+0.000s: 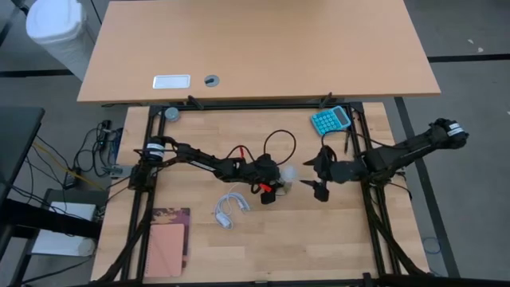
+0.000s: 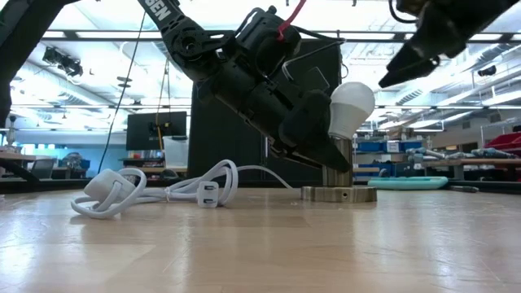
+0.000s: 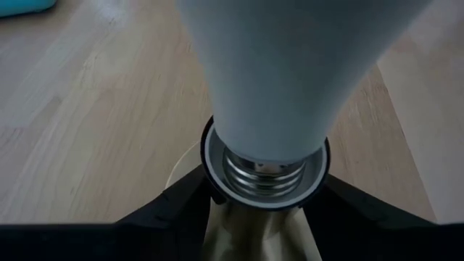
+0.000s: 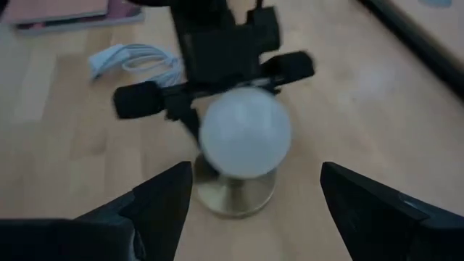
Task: Screw lightbulb
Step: Insert the lightbulb into the lamp socket
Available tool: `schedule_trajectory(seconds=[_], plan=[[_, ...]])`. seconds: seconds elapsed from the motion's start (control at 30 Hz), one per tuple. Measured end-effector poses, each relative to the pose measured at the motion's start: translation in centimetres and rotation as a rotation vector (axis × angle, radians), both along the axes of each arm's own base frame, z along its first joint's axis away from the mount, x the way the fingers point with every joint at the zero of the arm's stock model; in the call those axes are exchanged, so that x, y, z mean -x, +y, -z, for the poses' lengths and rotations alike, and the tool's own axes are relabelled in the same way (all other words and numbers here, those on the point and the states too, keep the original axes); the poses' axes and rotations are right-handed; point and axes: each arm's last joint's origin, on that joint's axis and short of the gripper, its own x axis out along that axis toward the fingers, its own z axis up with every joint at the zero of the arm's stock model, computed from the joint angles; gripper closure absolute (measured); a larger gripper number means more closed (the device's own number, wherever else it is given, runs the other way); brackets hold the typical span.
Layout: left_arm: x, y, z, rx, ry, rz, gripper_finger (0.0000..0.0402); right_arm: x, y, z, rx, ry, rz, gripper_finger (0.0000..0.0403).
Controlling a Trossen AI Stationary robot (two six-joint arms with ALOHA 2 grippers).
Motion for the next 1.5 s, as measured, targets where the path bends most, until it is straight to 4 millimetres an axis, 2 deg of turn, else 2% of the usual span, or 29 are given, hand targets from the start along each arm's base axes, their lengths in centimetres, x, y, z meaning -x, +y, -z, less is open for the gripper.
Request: schedule_trajectory(seconds=[0.2,0.33,0.5,0.63,1.07,1.5], plan=[[0.0,0.0,0.0,-0.001,-0.002,0.001,0.0199,0.7,1.0,2.7,-0.049,0.029,0.022,0.0096],[0.0,-0.1,-0.1,-0.037,-0.004,0.027,0.0174,0.7,1.4,3.6,-0.071,-0.021,0.023,0.0096],[0.0,-0.1,0.0,-0.042,0.003,0.031,0.0130,0.6,1.5,3.5,-0.073,-0.041,0.019,0.0096],[0.1,-0.1,0.1,-0.071,0.018,0.050,0.0114,0.6,1.5,3.5,-0.070,-0.043,0.016,0.0096],[0.9,-0.1,0.6,-0.080,0.154,0.061,0.0112,0.7,1.5,3.5,-0.058,-0.039,0.017,0.0096],[1.0,-0.3,0.9,-0.101,0.097,0.083,0.0113,0.7,1.7,3.5,-0.054,-0.042,0.013,0.0096]])
